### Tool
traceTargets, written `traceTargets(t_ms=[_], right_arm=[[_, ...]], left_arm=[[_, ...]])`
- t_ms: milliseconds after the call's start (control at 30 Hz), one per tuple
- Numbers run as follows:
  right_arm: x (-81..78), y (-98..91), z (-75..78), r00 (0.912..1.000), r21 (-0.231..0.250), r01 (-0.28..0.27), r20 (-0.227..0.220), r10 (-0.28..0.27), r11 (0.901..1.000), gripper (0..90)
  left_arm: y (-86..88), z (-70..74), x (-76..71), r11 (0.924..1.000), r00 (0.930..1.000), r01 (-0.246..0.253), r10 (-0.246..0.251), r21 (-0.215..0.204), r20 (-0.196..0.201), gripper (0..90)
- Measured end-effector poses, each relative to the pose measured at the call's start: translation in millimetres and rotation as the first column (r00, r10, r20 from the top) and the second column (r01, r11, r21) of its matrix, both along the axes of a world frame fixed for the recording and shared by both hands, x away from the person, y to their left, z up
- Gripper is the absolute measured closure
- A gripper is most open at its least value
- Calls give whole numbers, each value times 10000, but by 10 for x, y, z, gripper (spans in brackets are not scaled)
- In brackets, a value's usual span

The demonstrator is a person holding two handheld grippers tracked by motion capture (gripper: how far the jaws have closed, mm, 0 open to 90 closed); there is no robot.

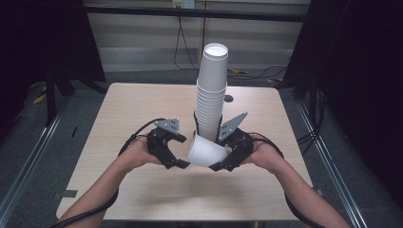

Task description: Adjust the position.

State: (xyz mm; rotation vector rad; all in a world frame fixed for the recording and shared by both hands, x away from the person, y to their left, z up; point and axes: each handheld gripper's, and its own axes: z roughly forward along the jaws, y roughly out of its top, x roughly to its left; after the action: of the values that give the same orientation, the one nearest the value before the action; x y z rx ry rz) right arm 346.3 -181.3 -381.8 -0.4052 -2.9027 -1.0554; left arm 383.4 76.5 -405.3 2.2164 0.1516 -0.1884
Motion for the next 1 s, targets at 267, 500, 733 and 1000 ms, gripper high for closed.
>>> traceTargets(t_ms=[267, 500, 733, 1000], right_arm=[[-1, 31, -2, 9999, 41, -132, -47, 132, 9999, 235], [-8, 74, -19, 9997, 46, -247, -36, 247, 9997, 234], [0, 119, -35, 9990, 32, -423, -109, 424, 9991, 233], [7, 122, -44, 9989, 20, -458, -128, 458, 9989, 233]], left_arm=[[-62, 36, -10, 9997, 9998, 185, -185, -166, 39, 0], [-103, 8, -15, 9987, 9995, 319, -318, -399, 28, 0], [-152, 13, -47, 9976, 9979, 645, -643, -256, 90, 50], [-140, 24, -51, 9966, 9973, 704, -693, -435, 261, 87]])
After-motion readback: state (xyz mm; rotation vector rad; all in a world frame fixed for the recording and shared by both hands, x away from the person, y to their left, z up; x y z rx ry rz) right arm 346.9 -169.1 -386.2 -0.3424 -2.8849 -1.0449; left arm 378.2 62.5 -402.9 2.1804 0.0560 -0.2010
